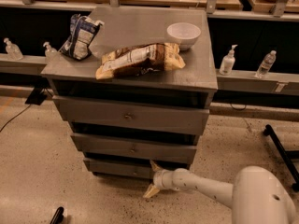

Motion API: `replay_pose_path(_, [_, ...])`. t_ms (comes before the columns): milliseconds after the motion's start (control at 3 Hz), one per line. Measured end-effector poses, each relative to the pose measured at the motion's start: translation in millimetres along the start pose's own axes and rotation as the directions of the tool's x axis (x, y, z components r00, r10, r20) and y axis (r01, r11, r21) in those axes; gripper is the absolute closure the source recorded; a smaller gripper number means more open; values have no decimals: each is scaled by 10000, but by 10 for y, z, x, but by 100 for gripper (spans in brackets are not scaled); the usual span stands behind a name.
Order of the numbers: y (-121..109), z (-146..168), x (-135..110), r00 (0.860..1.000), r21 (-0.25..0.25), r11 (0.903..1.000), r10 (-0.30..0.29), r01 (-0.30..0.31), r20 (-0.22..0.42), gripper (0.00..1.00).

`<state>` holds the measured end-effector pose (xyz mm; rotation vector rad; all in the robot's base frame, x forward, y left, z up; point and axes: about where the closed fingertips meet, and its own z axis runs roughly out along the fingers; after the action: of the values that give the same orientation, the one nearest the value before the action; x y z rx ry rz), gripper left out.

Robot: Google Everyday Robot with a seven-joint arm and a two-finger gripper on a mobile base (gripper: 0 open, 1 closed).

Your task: Open bottom drawer

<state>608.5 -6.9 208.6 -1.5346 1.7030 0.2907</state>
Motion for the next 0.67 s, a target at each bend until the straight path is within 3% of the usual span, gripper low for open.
replay_pose_path(333, [-55,266,212,9955,-218,9997,-162,143,-930,0])
replay_pose_path(667, [-76,404,366,9915,-384,9992,-156,107,-1294,15])
